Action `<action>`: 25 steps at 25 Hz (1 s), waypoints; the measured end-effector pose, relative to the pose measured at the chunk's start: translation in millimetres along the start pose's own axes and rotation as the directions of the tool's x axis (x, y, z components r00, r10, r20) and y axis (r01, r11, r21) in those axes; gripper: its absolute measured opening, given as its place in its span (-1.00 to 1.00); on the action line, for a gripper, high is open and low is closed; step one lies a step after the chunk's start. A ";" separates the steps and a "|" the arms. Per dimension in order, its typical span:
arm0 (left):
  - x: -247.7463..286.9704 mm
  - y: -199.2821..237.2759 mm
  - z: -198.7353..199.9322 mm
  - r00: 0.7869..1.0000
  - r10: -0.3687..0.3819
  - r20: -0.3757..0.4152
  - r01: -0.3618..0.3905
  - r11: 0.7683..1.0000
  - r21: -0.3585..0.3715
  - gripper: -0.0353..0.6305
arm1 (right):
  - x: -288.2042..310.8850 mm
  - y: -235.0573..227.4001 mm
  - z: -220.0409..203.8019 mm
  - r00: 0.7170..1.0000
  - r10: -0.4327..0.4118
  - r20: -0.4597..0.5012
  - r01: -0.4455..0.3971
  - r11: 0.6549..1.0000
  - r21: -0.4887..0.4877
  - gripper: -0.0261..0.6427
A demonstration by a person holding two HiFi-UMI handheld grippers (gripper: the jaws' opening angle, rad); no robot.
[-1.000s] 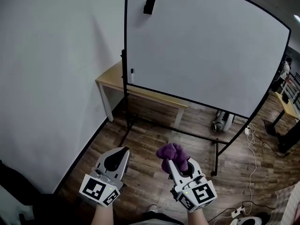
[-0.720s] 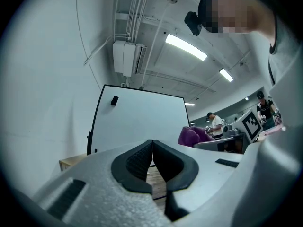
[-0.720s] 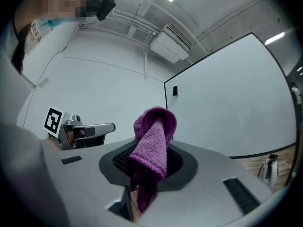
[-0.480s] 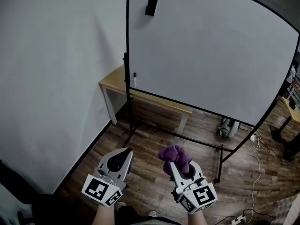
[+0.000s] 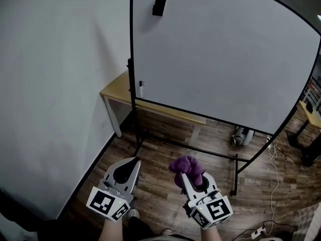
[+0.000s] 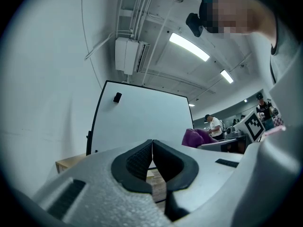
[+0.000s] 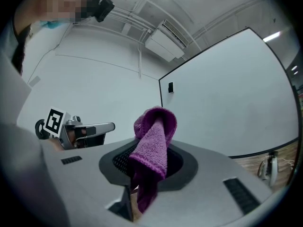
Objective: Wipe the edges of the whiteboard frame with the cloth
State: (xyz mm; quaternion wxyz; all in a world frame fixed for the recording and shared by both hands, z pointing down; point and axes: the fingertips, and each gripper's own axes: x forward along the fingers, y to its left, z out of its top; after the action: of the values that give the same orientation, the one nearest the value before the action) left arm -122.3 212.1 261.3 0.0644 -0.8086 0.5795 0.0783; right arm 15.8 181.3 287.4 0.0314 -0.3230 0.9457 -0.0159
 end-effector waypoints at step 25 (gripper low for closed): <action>46.2 170.1 -16.0 0.984 -0.175 -0.018 0.174 0.985 -0.016 -0.84 | 170.2 29.4 -18.4 0.988 -0.151 0.009 0.151 0.988 0.028 -0.69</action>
State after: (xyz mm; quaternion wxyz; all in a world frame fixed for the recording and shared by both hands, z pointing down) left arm -268.0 111.7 265.4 0.0596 -0.8575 0.5064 0.0688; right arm -137.8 100.6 296.0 0.0396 -0.3933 0.9181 -0.0294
